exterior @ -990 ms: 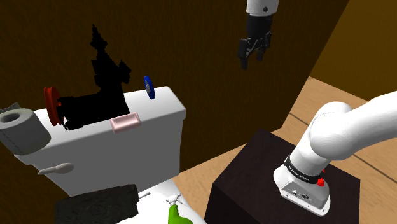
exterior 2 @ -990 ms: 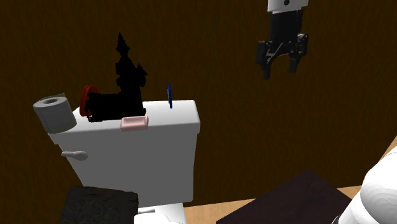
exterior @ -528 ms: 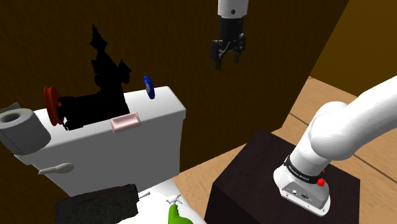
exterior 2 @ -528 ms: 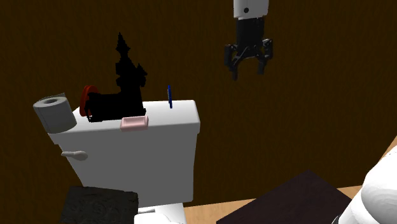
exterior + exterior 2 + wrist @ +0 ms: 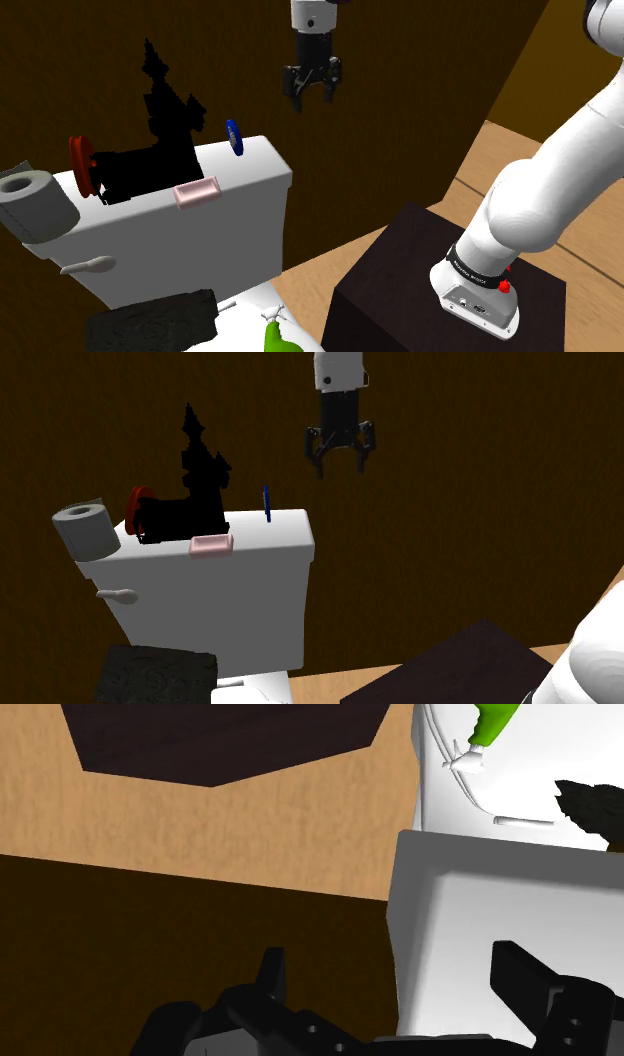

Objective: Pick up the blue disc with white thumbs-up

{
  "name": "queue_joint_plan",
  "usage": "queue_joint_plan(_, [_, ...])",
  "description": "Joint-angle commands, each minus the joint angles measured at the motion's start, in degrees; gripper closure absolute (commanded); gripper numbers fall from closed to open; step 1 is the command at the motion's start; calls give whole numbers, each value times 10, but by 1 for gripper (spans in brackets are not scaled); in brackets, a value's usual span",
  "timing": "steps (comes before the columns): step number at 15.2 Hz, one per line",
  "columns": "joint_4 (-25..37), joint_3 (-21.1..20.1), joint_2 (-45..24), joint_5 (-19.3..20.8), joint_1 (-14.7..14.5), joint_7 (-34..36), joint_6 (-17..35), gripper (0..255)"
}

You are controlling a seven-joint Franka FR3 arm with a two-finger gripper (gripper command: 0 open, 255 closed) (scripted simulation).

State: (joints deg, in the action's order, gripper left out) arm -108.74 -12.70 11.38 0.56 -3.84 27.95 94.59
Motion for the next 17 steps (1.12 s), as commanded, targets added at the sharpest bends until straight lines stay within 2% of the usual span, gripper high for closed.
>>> queue_joint_plan(1, [40, -11, -44, 3, -4, 21, 5, 0])
queue_joint_plan(8, [212, -35, -202, 31, -28, 86, -5, 0])
queue_joint_plan(11, [309, -40, -279, 49, -46, 110, -23, 0])
queue_joint_plan(14, [432, -41, -368, 68, -72, 129, -56, 0])
queue_joint_plan(15, [451, -40, -380, 70, -76, 131, -62, 0])
queue_joint_plan(17, [426, -40, -374, 69, -74, 132, -43, 0])
